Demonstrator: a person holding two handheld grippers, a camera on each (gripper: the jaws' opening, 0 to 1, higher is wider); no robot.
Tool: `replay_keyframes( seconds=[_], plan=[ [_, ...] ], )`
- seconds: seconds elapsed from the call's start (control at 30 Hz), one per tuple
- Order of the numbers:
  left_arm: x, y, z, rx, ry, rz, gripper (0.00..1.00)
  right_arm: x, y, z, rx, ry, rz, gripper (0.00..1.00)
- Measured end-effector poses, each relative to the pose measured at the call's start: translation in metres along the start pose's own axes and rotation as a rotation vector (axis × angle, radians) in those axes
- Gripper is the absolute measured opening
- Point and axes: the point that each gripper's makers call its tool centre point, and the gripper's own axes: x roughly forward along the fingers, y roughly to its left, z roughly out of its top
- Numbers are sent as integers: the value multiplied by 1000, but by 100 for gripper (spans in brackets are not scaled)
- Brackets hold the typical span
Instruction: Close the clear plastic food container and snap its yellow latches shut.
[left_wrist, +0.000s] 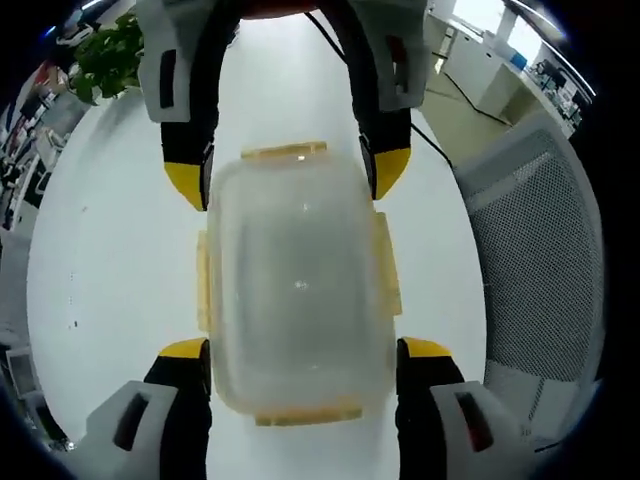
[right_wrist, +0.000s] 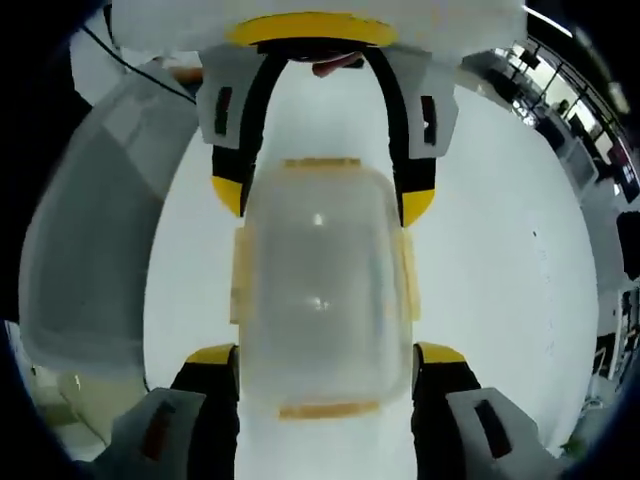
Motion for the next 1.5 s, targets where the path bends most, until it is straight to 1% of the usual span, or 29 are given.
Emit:
replay_keyframes(
  seconds=[0.03, 0.1, 0.23, 0.33, 0.43, 0.57, 0.67, 0.9, 1.23, 1.5],
  plan=[
    [0, 0, 0, 0, 0, 3, 77, 2, 2, -3, -9, 17, -1, 73],
    [6, 1, 0, -4, -3, 12, 77, 5, 2, -2, 25, 2, -4, 74],
    [7, 2, 1, -20, -22, 39, 77, 3, 2, -2, 47, -19, -10, 73],
    [5, 2, 1, -22, -41, 36, 77, 3, 3, -1, 64, -27, -15, 73],
    [5, 1, 1, -10, -40, 34, 76, 4, 5, 1, 80, -25, -21, 73],
    [2, -2, -4, 5, -46, 31, 76, 5, 9, 6, 99, -18, -30, 73],
    [1, -5, -8, 6, -55, 30, 76, 7, 10, 11, 104, -14, -33, 73],
    [-4, -7, -21, 15, -47, 27, 76, 11, 10, 24, 111, -8, -33, 73],
    [-9, -9, -42, 9, -33, 31, 76, 18, 8, 44, 110, -27, -30, 73],
    [-14, -10, -57, -19, -52, 39, 76, 24, 5, 61, 86, -44, -21, 73]
  ],
)
